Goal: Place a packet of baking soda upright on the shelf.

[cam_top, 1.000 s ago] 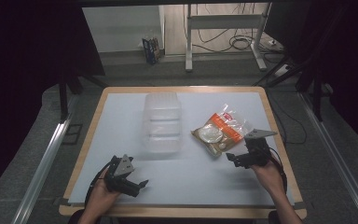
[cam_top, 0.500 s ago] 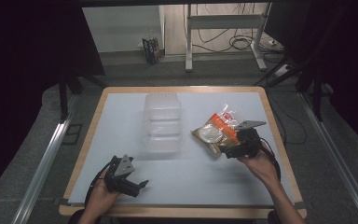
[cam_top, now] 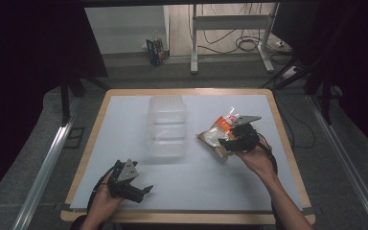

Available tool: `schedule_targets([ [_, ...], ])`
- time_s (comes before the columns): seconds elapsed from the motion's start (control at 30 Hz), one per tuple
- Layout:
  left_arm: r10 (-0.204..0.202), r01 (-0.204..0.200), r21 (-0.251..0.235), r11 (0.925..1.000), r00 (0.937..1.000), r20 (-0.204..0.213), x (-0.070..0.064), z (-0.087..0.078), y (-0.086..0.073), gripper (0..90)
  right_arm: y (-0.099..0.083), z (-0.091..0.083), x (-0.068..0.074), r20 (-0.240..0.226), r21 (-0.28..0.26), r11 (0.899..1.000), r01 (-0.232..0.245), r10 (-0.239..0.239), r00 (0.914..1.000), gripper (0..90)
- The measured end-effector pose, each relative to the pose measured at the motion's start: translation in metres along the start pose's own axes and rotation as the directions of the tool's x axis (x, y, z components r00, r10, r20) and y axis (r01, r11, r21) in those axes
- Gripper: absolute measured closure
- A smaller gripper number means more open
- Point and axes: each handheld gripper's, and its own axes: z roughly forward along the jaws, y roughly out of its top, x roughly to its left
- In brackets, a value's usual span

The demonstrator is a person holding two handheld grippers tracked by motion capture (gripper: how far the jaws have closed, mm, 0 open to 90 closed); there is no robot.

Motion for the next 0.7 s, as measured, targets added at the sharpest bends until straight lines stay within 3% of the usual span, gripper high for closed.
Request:
schedule_targets([
  [0.2,0.002,-0.002,0.001,1.0,1.0,0.001,0.0,0.0,0.0,0.7,0.012,0.01,-0.006,-0.014,0.014,1.0,0.015,-0.015,0.9998,52.4],
  [0.37,0.002,-0.002,0.001,1.0,1.0,0.002,0.0,0.0,0.0,0.7,0.024,0.021,-0.005,0.0,0.039,0.996,0.076,-0.076,0.9971,61.5],
  [0.5,0.003,-0.003,0.001,1.0,1.0,0.002,-0.001,0.0,0.0,0.7,0.032,0.029,-0.003,-0.027,0.045,0.991,0.124,-0.123,0.992,70.4],
  [0.63,0.004,-0.004,0.0,1.0,1.0,0.003,-0.001,0.0,0.0,0.7,0.037,0.039,-0.003,-0.037,0.053,0.991,0.125,-0.123,0.9917,79.5],
  [0.7,0.005,-0.005,0.001,1.0,1.0,0.004,-0.001,0.0,0.0,0.7,0.039,0.044,-0.005,-0.029,0.059,0.993,0.103,-0.101,0.9944,82.7],
])
